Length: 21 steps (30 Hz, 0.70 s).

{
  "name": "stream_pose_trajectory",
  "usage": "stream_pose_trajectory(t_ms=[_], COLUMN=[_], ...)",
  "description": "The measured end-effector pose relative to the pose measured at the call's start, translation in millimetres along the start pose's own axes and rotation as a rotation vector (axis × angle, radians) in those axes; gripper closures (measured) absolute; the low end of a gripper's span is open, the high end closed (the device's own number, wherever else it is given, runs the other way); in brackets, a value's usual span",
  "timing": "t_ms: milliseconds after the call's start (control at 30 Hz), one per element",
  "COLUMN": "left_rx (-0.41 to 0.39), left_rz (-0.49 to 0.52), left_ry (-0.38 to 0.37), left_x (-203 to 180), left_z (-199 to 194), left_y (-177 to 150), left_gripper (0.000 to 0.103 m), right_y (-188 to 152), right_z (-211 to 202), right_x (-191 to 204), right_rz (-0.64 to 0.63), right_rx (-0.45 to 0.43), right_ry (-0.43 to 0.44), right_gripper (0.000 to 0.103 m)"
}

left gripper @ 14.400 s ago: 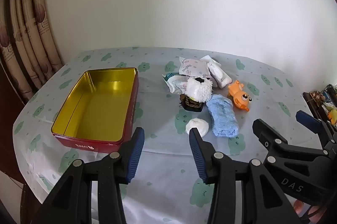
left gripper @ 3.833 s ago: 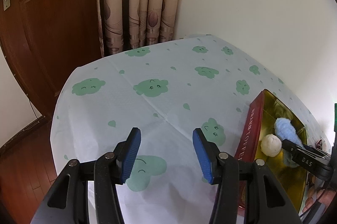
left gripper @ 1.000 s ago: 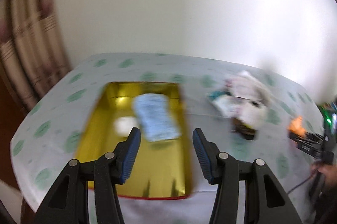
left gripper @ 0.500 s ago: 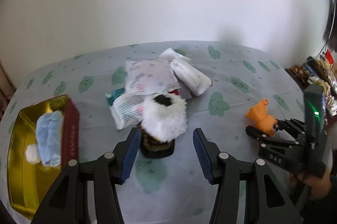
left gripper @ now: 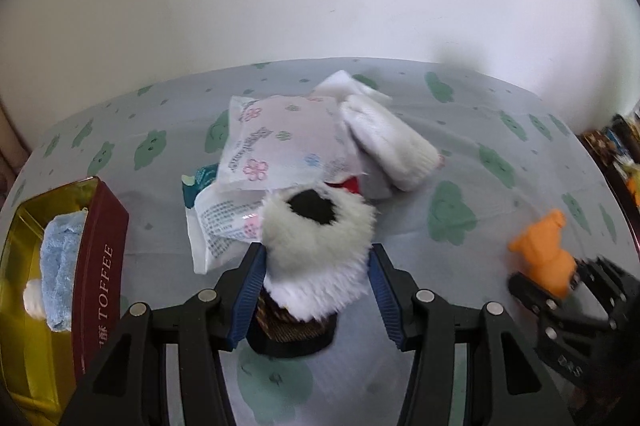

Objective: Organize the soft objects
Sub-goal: 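Grasp the white fluffy slipper with the left gripper while the right holds the orange toy, then carry the white slipper into the tin and open the left gripper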

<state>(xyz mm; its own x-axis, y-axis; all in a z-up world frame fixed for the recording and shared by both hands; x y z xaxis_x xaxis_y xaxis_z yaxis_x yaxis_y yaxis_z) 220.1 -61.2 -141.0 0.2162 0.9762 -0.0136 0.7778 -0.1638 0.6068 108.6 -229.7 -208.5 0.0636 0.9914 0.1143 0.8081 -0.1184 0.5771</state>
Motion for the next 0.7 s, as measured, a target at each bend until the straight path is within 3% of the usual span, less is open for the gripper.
stream_pose_trajectory(t_ms=[200, 267, 400, 700], left_rx=[-0.013, -0.009, -0.014, -0.038], left_rz=[-0.029, -0.034, -0.030, -0.007], left_ry=[-0.028, -0.052, -0.069, -0.081], left_x=[6, 7, 6, 0], left_z=[4, 4, 1, -20], left_y=[4, 3, 2, 1], left_gripper=[0.050, 0.062, 0.068, 0.071], right_y=[0, 0, 0, 0], right_z=[0, 0, 0, 0], right_x=[0, 0, 0, 0], right_rz=[-0.001, 0.000, -0.002, -0.002], right_rx=[0.000, 0.000, 0.000, 0.001], right_ry=[0.001, 0.002, 0.000, 0.000], right_gripper=[0.049, 0.049, 0.049, 0.049])
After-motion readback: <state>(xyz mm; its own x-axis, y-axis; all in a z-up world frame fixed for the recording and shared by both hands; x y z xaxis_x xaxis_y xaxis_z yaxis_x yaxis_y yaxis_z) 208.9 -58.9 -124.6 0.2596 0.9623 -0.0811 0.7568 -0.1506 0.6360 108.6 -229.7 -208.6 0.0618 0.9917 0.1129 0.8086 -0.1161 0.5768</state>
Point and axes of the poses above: each gripper's, at about its wrist camera, not at the fingertips, and z roughly the way its jaws point, x to its left, y to its top, the point moved 6 cm from there along z, roughly the way its jaws point
